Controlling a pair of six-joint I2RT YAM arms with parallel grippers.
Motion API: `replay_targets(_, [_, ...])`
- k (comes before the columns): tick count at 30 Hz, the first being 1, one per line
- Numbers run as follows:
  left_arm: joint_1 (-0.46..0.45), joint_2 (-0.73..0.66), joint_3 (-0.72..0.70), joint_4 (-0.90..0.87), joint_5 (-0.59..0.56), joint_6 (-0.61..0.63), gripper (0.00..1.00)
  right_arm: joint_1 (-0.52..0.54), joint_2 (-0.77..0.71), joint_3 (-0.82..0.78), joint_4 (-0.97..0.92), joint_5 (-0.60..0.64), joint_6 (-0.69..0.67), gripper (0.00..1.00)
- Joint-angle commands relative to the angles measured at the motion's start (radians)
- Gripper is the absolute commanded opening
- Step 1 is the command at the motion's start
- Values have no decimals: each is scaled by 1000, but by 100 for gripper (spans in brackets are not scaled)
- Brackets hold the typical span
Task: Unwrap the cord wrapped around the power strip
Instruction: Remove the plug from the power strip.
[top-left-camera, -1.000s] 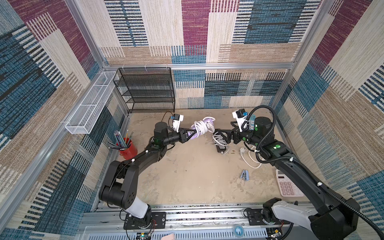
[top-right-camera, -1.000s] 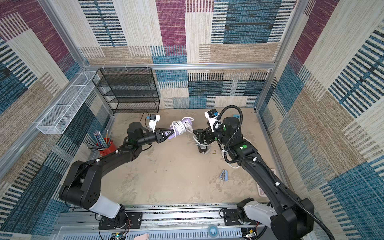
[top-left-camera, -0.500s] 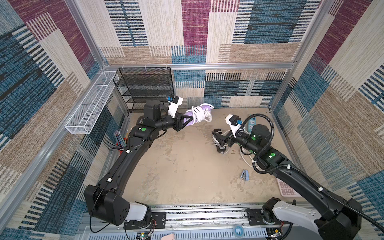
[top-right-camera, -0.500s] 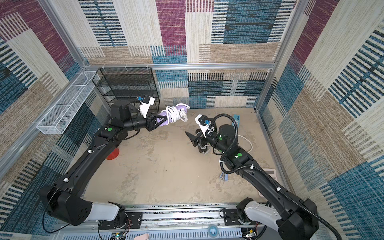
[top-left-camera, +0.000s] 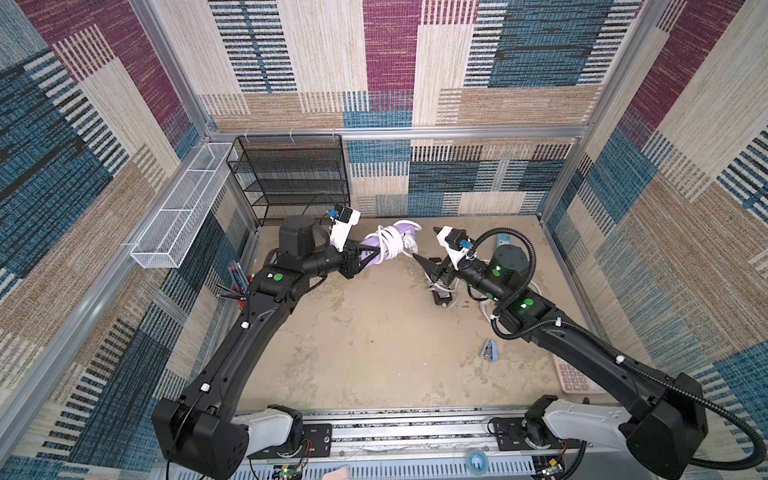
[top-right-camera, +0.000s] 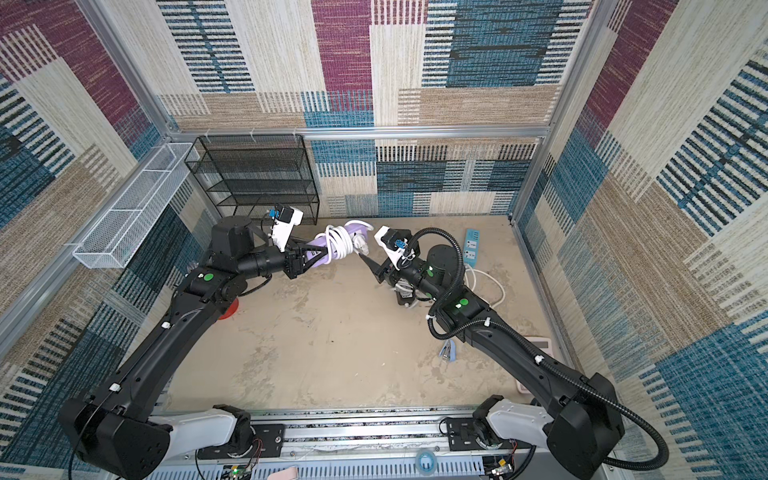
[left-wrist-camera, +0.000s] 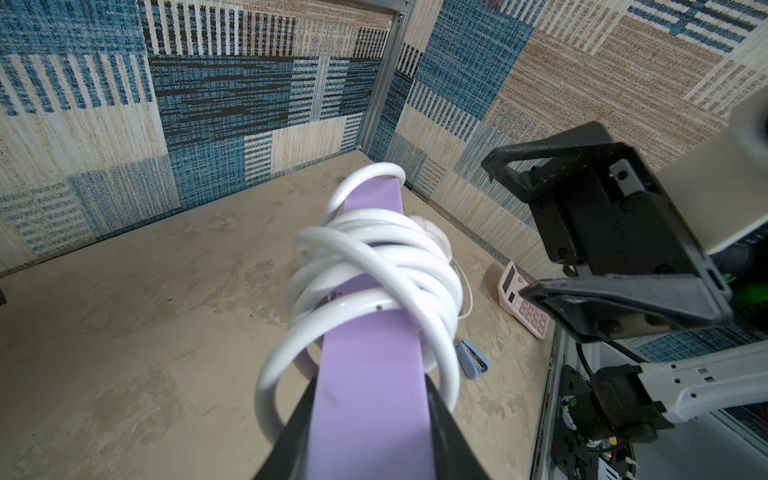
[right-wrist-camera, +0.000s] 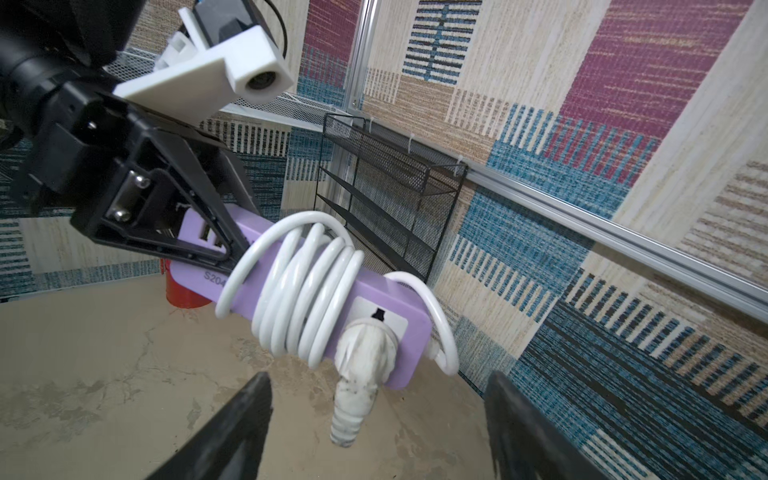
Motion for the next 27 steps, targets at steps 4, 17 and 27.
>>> replay_targets(4, [3,-51,-40,158,-3,24,0,11,66,69,-1,-60,34,71])
replay_targets(17, [2,-82,-62,195,21,19,0,11,104,79,13,-38,53,57])
replay_targets(27, [2,-89,-76,226,46,5,0,11,119,95,14,-27,56,47])
